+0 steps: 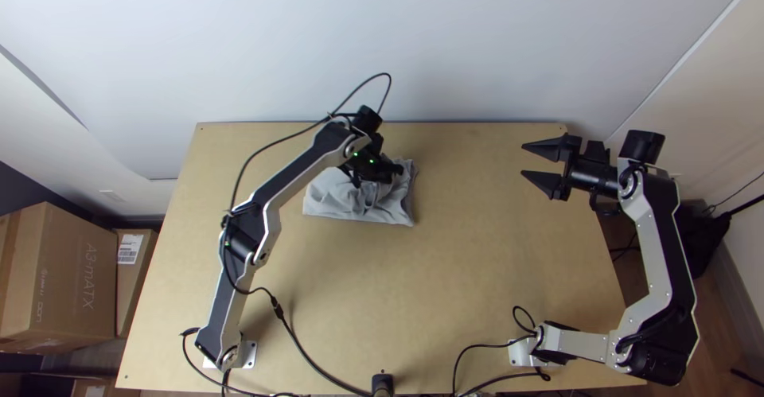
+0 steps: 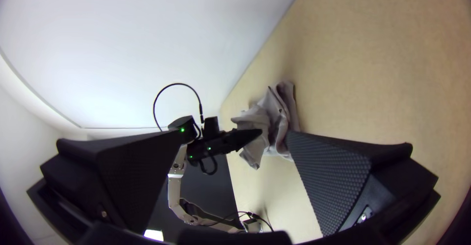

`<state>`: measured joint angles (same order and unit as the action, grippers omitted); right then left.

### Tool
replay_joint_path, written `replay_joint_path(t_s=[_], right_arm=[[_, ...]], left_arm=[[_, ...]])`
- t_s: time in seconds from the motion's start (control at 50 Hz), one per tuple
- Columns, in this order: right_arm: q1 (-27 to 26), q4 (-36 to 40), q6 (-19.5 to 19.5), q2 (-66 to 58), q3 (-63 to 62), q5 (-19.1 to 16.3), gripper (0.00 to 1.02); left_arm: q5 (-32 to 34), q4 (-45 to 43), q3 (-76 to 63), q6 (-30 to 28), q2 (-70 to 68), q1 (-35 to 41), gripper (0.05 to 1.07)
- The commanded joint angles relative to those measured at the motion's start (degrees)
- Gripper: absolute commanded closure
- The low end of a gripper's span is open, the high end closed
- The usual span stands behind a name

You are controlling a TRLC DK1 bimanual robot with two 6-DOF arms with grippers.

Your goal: Fold the t-shirt

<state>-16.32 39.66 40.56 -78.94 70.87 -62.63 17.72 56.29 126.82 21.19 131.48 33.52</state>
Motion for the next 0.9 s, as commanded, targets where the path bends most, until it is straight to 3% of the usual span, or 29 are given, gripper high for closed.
replay_joint_path(t_s=[0.0,0.04,0.12,0.32,0.54,0.88], right_arm=[[-0.12,-0.11,-1.44,2.38,-3.55,-1.09,0.04],[0.23,-0.11,-2.06,2.91,-4.95,-1.09,0.04],[2.69,-0.28,-3.55,3.61,-8.21,-0.56,0.04],[13.33,-1.95,-6.81,3.09,-13.65,6.82,0.04],[23.17,-6.96,-6.37,-3.07,-13.39,12.09,0.04],[34.42,-13.47,-4.17,-18.53,-6.97,14.99,0.04]], left_arm=[[0.13,-3.38,3.08,2.28,2.55,2.34,0.18],[0.13,-5.23,3.52,3.68,2.9,2.78,0.09],[-0.58,-8.92,4.13,5.18,2.9,3.48,0.09],[-2.77,-12.26,4.57,7.2,-1.58,3.31,0.09],[-2.86,-8.13,2.02,7.11,-9.84,-0.65,0.09],[-2.86,-1.19,0.7,3.33,-21.18,-10.05,0.09]])
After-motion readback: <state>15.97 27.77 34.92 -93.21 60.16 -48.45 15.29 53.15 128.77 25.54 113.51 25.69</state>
